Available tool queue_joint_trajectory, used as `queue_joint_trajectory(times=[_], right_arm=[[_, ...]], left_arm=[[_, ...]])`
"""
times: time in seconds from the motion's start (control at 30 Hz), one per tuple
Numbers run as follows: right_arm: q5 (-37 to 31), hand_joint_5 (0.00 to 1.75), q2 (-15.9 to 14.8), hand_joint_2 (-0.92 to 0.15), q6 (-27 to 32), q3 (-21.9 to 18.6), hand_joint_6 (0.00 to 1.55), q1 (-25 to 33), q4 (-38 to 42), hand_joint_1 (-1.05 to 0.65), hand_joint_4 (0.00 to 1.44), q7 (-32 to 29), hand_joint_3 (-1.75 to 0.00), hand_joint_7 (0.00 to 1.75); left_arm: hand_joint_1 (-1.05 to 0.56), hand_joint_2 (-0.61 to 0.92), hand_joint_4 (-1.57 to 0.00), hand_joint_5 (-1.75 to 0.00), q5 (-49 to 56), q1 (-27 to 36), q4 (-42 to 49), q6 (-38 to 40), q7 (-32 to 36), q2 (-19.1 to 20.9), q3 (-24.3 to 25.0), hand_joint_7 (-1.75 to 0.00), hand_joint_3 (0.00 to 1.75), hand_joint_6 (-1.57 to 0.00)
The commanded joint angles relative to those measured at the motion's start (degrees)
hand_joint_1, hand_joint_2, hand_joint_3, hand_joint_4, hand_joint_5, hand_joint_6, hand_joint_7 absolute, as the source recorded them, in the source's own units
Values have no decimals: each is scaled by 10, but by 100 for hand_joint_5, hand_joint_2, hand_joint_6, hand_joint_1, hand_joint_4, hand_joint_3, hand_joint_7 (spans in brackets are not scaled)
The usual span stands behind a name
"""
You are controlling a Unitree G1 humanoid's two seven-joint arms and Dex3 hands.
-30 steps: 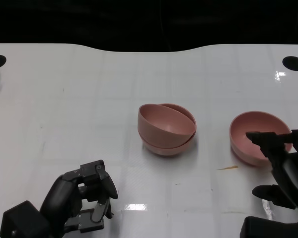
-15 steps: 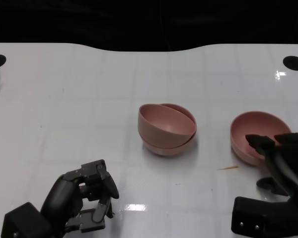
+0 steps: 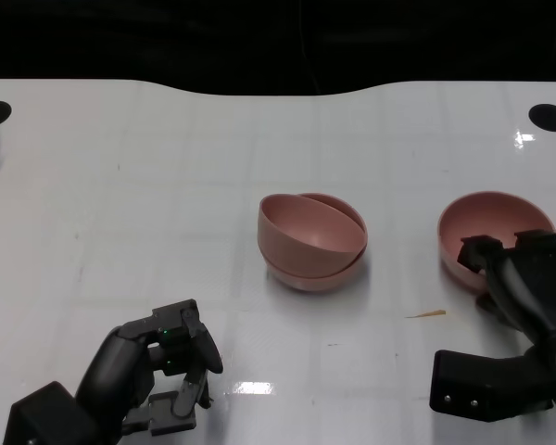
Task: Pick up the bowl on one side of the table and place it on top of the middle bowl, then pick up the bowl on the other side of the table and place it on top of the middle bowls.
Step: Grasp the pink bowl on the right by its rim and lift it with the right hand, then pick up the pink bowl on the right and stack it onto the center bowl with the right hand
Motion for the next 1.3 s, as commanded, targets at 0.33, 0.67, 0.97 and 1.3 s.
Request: queue_joint_trajectory(times=[0.33,0.67,0.97,1.3], right_arm=[[42,175,-24,-81,-31,-15,87,5,-96,-10,95,-36,-2,145],[76,175,-1,-35,-57,-10,91,-12,-187,-7,98,34,-119,146],[74,175,39,-30,-70,12,88,-58,-151,-10,98,60,-129,153],[71,175,80,-37,-101,51,86,-135,-39,-13,93,58,-112,143]], left_arm=[[-7,52,-82,-175,-1,2,-2,-1,-4,5,4,-155,121,-75],[-6,53,-81,-175,0,0,2,-5,-5,6,4,-156,119,-75],[-6,55,-81,-175,-2,2,0,-4,-8,5,3,-155,118,-74],[-8,54,-80,-175,8,11,-13,3,-5,5,-4,-157,117,-75]])
